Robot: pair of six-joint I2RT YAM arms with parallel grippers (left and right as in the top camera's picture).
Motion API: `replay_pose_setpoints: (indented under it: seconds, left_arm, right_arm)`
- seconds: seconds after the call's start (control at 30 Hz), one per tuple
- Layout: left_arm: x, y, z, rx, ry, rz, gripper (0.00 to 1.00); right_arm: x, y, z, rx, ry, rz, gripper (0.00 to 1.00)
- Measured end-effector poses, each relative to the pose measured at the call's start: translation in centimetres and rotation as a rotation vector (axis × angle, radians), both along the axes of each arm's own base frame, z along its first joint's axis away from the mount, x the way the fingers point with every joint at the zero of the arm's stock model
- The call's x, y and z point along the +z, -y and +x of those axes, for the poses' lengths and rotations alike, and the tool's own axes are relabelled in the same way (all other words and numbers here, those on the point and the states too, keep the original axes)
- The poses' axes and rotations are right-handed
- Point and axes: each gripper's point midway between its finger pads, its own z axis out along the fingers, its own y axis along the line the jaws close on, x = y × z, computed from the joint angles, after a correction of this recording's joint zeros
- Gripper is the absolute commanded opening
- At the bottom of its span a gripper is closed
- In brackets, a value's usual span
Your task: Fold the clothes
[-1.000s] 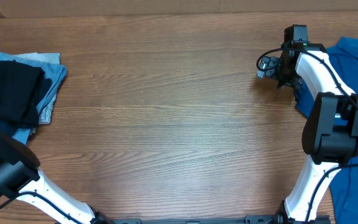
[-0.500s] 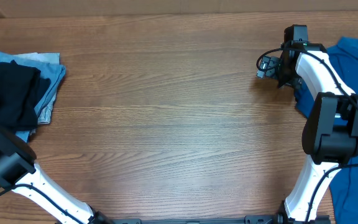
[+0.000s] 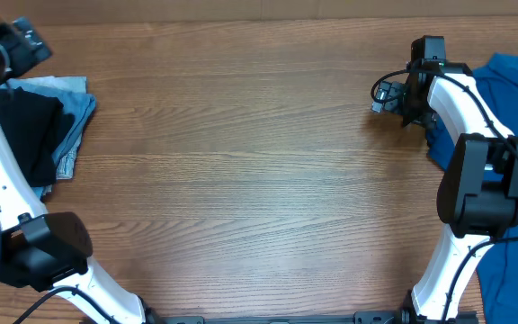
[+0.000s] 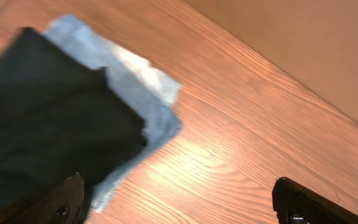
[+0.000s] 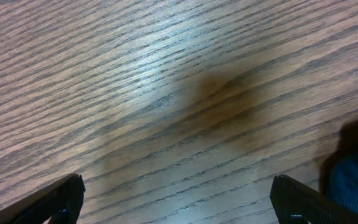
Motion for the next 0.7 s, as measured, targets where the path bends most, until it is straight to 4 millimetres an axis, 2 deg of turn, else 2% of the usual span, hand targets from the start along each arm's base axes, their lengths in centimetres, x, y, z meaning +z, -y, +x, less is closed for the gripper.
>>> replay_pose_setpoints:
  seconds: [0.17,0.7]
  left_arm:
    - [0.0,4.3,1.5,-0.095,0.004,-0.013,1.0]
    - [0.0,4.5,1.6,-0.094,0.004,-0.016,1.0]
  right_arm:
    - [0.0,0.0,0.0,0.0,0.0,0.0,1.0]
    - [0.0,0.0,0.0,0.0,0.0,0.0,1.0]
